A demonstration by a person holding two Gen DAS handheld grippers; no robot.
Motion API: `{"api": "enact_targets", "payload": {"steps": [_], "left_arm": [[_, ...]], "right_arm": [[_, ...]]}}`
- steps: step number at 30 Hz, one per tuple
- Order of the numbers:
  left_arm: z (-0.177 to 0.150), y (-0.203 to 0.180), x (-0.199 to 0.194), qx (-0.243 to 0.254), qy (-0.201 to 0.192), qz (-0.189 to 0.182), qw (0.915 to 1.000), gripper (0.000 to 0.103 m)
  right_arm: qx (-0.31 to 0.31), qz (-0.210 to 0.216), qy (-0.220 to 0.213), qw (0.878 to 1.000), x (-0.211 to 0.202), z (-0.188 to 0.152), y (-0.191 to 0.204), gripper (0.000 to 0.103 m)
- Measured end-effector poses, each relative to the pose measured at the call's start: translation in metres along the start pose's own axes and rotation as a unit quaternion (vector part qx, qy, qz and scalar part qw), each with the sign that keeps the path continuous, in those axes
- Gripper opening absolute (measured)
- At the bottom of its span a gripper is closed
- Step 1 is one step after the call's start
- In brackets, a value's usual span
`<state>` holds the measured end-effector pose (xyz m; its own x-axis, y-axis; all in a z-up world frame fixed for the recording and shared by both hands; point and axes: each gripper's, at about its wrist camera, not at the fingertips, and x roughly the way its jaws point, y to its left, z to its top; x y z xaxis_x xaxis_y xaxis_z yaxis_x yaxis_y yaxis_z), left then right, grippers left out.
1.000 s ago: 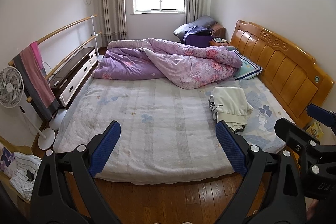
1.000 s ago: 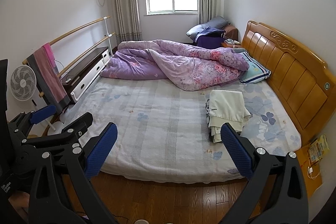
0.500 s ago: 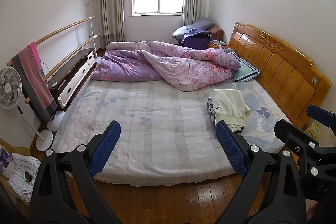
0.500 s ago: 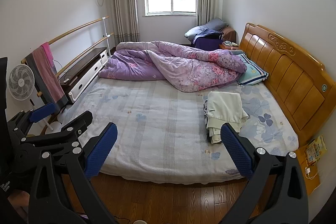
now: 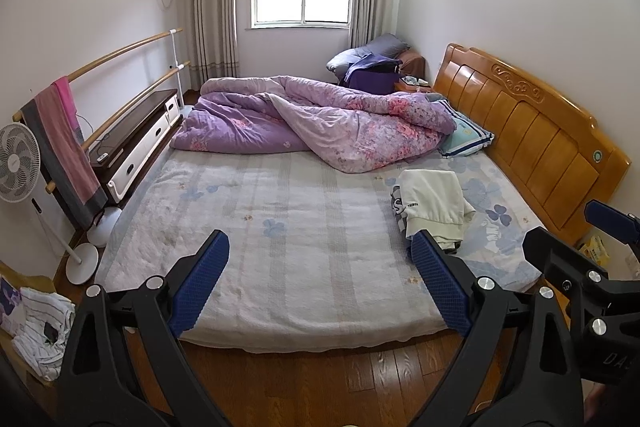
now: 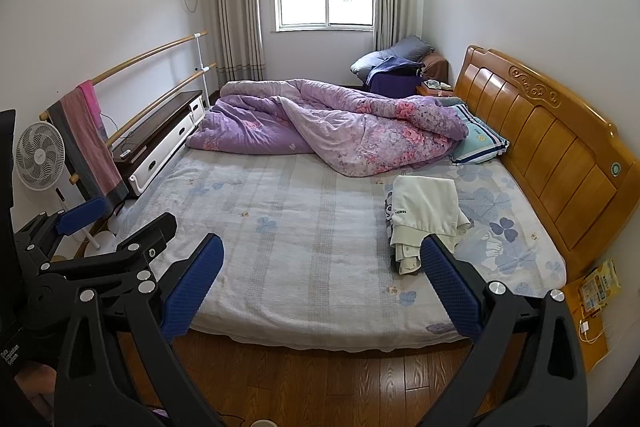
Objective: Fold large clothes
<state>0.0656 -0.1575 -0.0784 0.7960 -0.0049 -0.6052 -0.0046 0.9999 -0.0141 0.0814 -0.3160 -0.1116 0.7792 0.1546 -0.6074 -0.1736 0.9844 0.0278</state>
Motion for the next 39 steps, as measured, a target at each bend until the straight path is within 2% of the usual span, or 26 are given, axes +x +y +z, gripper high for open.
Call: {"api": "enact_targets", "payload": {"steps": [22,39], "left_arm": [[0.000,-0.030,0.005,0.000,-0.007,0.007,1.0000,0.095],[0.001,-0.034,0.007,-0.002,-0.007,0.011,0.9999,0.095]], "right_arm": [[0.001,0.005,0.000,1.000,-0.004,0.000,-0.006,0.095],[0.002,0.005,0.000,1.000,-0.002,0.001,-0.008,0.095]]}}
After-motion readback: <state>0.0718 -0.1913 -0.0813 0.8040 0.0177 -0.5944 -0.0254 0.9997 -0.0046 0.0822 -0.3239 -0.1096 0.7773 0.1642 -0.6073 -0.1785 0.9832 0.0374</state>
